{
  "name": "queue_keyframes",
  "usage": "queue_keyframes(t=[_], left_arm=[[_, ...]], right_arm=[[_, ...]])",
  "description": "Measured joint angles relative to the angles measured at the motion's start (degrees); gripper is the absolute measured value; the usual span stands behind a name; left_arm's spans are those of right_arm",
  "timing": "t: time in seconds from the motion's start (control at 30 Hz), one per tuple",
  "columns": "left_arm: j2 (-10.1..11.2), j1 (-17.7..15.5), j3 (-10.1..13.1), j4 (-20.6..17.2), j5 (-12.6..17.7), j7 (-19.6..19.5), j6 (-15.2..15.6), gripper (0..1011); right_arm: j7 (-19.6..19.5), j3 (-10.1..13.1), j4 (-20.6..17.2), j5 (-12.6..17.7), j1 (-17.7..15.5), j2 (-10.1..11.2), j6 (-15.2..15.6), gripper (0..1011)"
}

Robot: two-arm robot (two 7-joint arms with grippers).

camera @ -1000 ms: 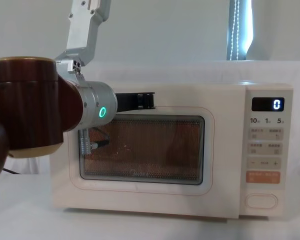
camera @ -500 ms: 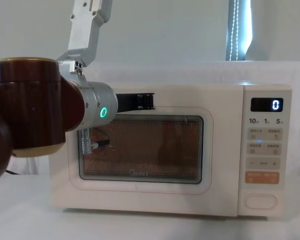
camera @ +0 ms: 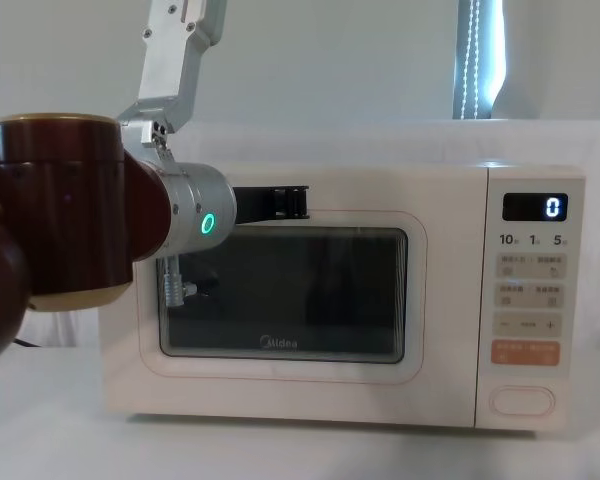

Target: Press the button to open the microwave door with one hand; close the microwave door with the other hand.

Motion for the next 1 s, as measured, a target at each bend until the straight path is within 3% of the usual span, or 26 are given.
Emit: queue_keyframes(t=[0.23,0.47,0.67,0.73,0.8,1.0], left_arm=[[0.09,0.54,-0.28,-1.32,-0.24,-0.50,1.20,0],[1.06,3.02,-0.14,-6.47,-1.31,-1.55,4.27,0],[3.22,6.38,-0.48,-13.49,-2.88,-2.72,7.45,0],[3.52,6.75,-0.56,-14.26,-3.07,-2.85,7.74,0],[4.85,8.41,-0.95,-17.54,-3.94,-3.41,8.75,0],[7.61,11.34,-1.84,-22.61,-5.43,-4.32,9.96,0]], right_arm=[[0.00,0.00,0.00,0.00,0.00,0.00,0.00,1002],[0.00,0.01,0.00,0.00,0.00,0.00,0.00,1002],[0.00,0.02,0.00,0.00,0.00,0.00,0.00,1002],[0.00,0.01,0.00,0.00,0.00,0.00,0.00,1002],[0.00,0.01,0.00,0.00,0.00,0.00,0.00,1002],[0.00,0.01,0.00,0.00,0.00,0.00,0.00,1002]])
